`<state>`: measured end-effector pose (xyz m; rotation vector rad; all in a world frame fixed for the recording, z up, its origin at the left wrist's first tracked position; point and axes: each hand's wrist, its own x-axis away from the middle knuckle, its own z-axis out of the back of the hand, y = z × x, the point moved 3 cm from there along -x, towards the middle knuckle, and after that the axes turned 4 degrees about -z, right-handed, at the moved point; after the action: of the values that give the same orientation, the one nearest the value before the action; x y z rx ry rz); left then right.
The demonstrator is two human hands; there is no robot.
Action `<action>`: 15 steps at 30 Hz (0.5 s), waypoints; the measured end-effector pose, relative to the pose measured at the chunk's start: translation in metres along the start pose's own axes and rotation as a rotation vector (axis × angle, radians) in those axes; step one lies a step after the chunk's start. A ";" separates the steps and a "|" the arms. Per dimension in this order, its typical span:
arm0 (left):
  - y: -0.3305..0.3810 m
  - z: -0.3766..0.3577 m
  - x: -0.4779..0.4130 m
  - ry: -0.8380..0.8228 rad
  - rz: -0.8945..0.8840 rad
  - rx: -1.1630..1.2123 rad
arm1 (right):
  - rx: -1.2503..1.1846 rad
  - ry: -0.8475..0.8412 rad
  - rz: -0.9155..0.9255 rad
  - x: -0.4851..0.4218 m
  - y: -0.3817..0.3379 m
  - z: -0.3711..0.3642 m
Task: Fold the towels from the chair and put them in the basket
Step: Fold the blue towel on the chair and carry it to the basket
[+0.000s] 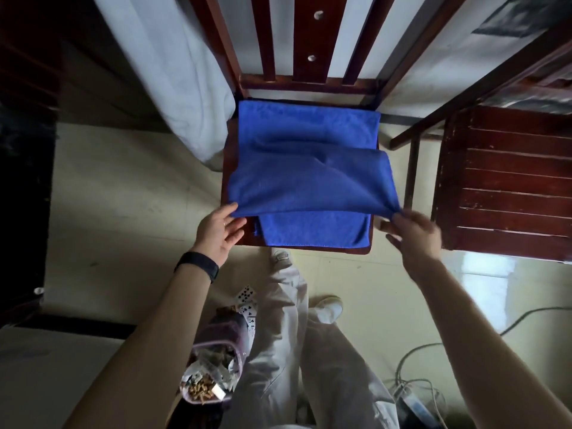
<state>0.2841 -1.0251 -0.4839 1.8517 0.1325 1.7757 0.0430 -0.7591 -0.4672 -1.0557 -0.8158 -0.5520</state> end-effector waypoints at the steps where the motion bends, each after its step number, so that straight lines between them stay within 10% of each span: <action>1: -0.013 -0.001 -0.007 0.029 0.021 -0.099 | 0.132 0.040 -0.015 -0.006 0.018 -0.001; 15: -0.073 -0.015 -0.051 0.253 -0.196 -0.809 | 0.609 0.263 -0.115 -0.046 0.096 -0.028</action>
<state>0.2865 -0.9821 -0.5635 1.0048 -0.2677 1.5833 0.0959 -0.7448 -0.5625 -0.3702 -0.7453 -0.4815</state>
